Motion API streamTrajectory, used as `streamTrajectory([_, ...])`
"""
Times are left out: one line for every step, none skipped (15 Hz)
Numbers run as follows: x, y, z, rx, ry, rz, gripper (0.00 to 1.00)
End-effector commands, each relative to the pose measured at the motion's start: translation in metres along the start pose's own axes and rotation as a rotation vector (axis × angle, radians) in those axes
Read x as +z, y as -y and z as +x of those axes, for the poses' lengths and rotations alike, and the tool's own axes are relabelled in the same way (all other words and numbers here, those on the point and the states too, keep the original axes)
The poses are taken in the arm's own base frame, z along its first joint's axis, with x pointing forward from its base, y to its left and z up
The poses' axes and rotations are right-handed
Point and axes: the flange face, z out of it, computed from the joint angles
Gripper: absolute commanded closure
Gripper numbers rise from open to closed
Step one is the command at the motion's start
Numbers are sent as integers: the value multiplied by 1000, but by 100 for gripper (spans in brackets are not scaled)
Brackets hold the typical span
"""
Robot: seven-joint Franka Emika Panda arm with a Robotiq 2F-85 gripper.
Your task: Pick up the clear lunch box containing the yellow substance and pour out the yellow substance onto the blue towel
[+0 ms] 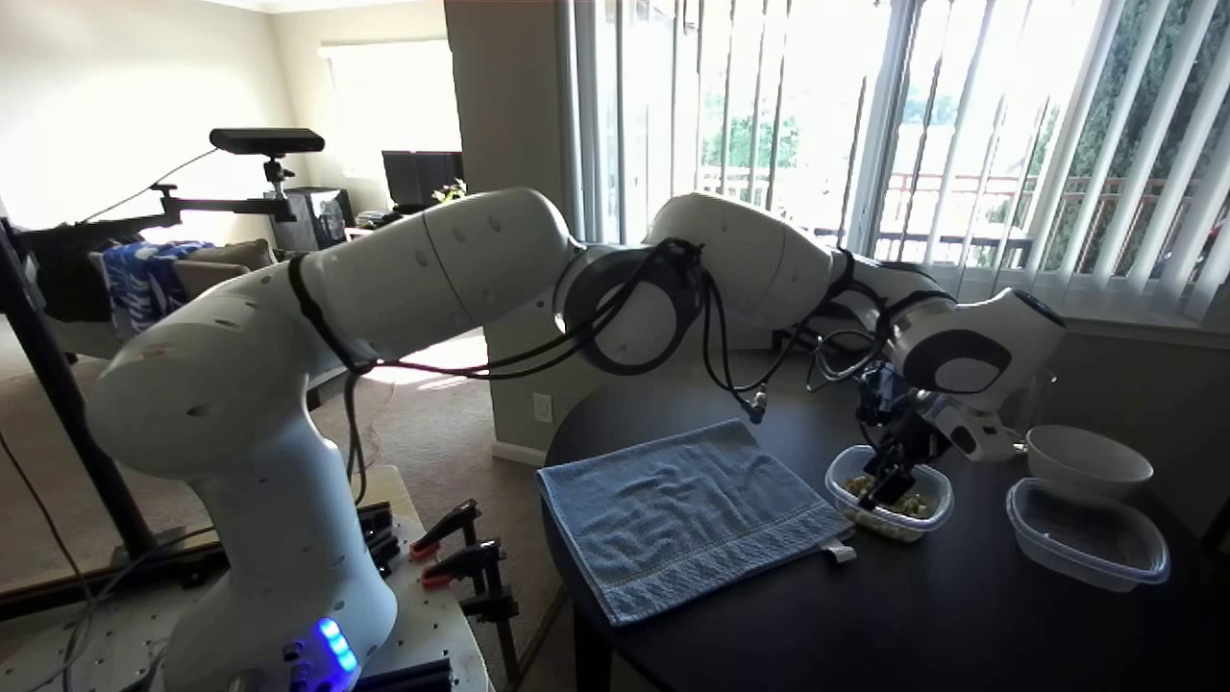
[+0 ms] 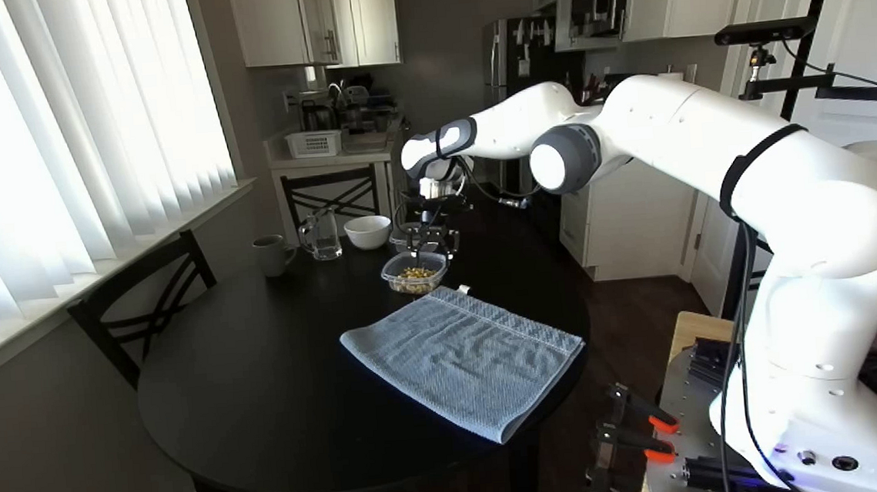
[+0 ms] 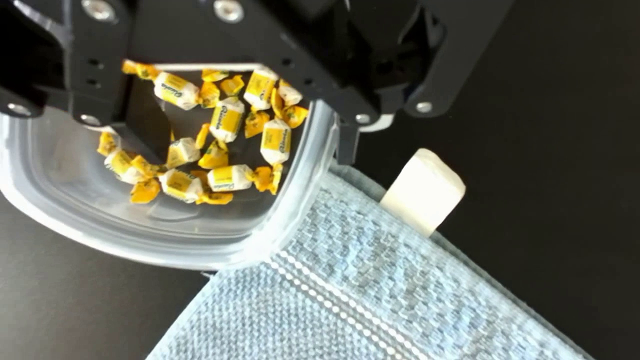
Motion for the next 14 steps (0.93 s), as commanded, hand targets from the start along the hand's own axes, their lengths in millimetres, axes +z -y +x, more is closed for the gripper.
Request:
streamTrajectory([2,-5,-2,-40,83,17,0])
streamTrajectory([7,-10,-3,-9,101,-16,0])
streamTrajectory([14,-14,-3,7,126,-41,0])
streamTrajectory([20,-19,-3,25,149,-61,0])
streamTrajectory([26,-23,-2,36,168,-71,0])
streamTrajectory([31,-26,-1,49,180,-79,0])
streamTrajectory([35,-29,1,62,186,-82,0])
streamTrajectory([38,-31,3,83,187,-83,0])
streamTrajectory([40,-32,5,97,185,-78,0])
streamTrajectory([41,-32,6,112,181,-74,0])
streamTrajectory([41,-32,7,123,177,-74,0])
streamTrajectory([40,-32,8,131,172,-73,0])
streamTrajectory([39,-31,8,141,165,-69,0])
streamTrajectory([37,-30,8,147,159,-67,0])
